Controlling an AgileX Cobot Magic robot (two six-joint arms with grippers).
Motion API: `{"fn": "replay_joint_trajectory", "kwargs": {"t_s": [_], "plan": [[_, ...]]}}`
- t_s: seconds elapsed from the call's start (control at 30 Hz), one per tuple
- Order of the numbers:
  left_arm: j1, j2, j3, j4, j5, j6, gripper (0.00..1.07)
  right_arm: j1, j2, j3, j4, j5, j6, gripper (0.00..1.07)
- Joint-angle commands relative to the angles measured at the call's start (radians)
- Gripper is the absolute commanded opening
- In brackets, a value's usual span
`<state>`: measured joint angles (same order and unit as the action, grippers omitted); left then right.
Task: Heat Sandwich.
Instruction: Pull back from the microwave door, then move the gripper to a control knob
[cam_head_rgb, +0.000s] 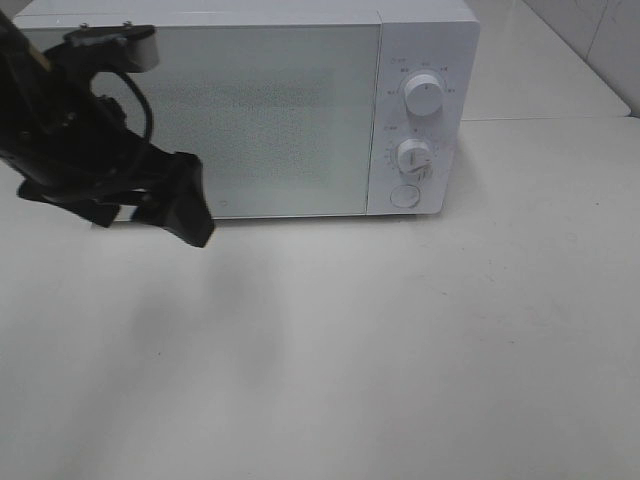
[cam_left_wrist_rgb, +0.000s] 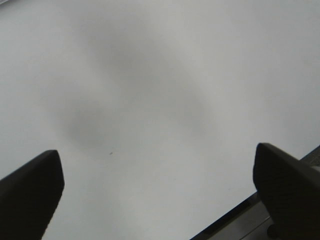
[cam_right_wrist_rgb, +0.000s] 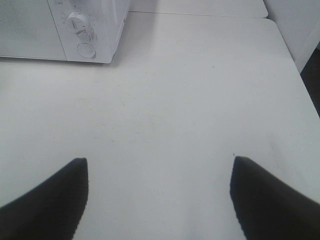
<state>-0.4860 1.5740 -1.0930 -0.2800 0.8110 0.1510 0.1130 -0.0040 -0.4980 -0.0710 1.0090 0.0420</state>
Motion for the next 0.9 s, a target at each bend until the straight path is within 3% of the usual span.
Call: {"fn": "replay_joint_trajectory", "kwargs": {"t_s": [0.03, 0.07, 0.3, 0.6, 0.73, 0.9], "plan": [[0.072, -0.022, 0.001, 0.017, 0.082, -0.008, 0.98, -0.006, -0.027, 0.001, 0.003, -0.015, 0.007, 0.75], [0.118, -0.033, 0.001, 0.022, 0.126, -0.008, 0.98, -0.006, -0.027, 0.001, 0.003, -0.015, 0.007, 0.75], [0.239, -0.077, 0.016, 0.047, 0.193, -0.031, 0.98, -0.006, -0.027, 0.001, 0.003, -0.015, 0.007, 0.75], [0.442, -0.188, 0.15, 0.066, 0.226, -0.044, 0.98, -0.006, -0.027, 0.001, 0.003, -0.015, 0.007, 0.75], [0.57, -0.275, 0.203, 0.067, 0.254, -0.03, 0.98, -0.006, -0.027, 0.001, 0.003, -0.015, 0.007, 0.75], [0.601, -0.381, 0.233, 0.088, 0.269, -0.033, 0.98, -0.006, -0.027, 0.001, 0.003, -0.015, 0.007, 0.75]]}}
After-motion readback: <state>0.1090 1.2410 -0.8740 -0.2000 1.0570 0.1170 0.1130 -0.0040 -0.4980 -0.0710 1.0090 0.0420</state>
